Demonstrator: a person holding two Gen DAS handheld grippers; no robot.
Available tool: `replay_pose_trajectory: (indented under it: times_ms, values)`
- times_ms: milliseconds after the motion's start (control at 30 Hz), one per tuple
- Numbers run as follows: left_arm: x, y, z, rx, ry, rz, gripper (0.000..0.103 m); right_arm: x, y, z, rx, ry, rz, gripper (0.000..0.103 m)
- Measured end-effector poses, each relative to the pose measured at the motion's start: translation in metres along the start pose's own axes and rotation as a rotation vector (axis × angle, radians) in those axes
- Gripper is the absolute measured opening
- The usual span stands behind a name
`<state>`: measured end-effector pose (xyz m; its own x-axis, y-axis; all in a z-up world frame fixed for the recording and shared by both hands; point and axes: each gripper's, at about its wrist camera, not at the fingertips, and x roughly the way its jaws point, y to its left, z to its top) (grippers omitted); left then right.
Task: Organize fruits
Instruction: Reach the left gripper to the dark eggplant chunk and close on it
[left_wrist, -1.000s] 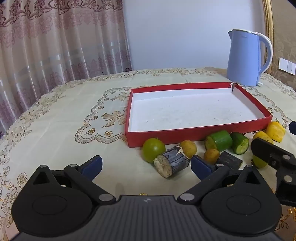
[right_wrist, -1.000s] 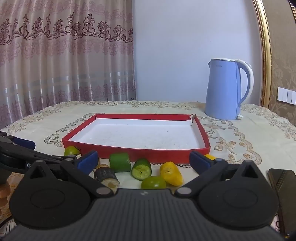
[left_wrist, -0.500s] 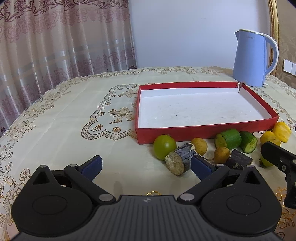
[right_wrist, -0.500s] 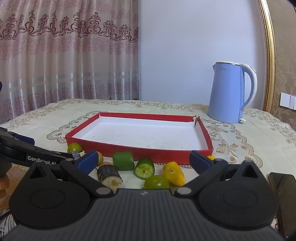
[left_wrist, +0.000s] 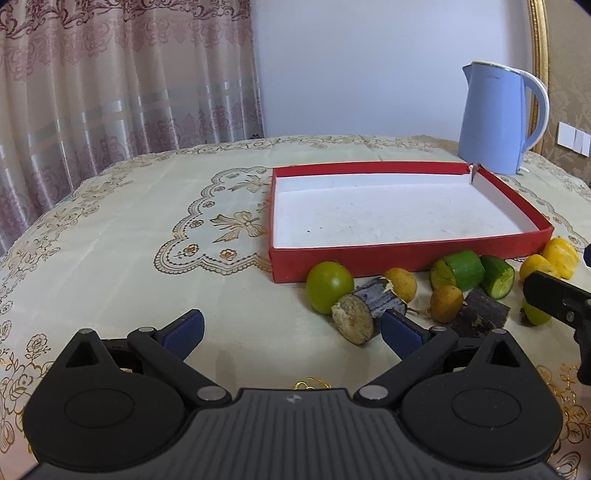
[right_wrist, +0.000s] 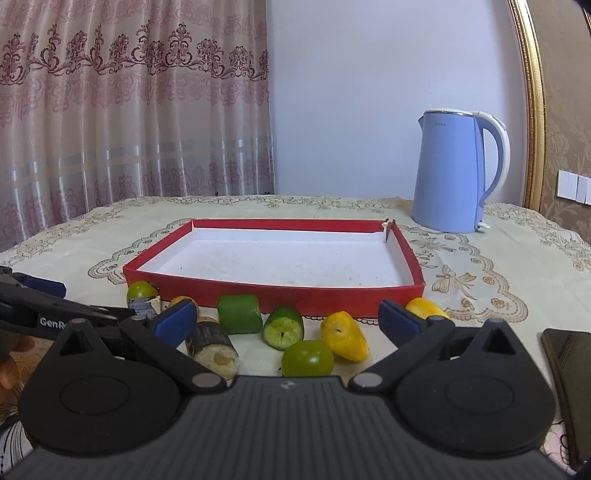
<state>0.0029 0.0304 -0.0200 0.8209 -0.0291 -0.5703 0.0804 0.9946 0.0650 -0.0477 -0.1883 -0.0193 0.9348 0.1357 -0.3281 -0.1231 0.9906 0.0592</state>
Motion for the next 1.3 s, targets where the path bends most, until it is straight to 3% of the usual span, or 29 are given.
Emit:
replay_pose_trajectory:
  times_ms: [300, 600, 867, 1300]
  values:
    - [-0.009, -0.004, 0.000, 0.004, -0.006, -0.044, 0.103, -0.003, 0.001, 0.000, -0.014, -0.003, -0.053, 0.103]
    - [-0.011, -0.008, 0.002, 0.002, 0.007, -0.042, 0.103, 0.012, -0.002, 0.010, -0.008, 0.135, -0.122, 0.103]
    - [-0.018, -0.014, 0.003, 0.025, -0.013, -0.035, 0.103, 0.020, -0.010, 0.013, 0.004, 0.186, -0.180, 0.103]
    - [-0.006, -0.017, 0.005, -0.002, 0.029, -0.028, 0.103, 0.020, -0.013, 0.010, 0.002, 0.182, -0.187, 0.103]
